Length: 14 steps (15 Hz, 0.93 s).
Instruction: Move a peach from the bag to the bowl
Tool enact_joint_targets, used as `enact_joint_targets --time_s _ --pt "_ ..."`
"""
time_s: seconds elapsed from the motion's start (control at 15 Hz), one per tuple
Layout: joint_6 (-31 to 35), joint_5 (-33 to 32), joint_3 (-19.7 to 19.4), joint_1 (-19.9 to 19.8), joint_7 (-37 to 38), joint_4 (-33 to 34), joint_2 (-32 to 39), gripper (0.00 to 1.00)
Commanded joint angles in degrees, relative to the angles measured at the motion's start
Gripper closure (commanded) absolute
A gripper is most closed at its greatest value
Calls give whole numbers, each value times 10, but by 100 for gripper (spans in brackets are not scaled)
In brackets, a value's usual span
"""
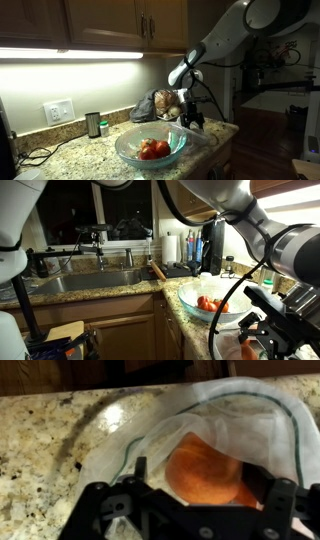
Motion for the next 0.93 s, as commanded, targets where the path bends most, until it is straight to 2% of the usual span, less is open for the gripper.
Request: enact_joint_targets --time_s 0.0,0.2,0.47,0.87 --pt "-21 6 1 -8 13 16 6 33" --pt "-22 5 1 -7 13 16 5 53" --pt "-2 1 -3 -3 18 5 -8 56" --pt "68 -11 -10 7 31 -18 -37 56"
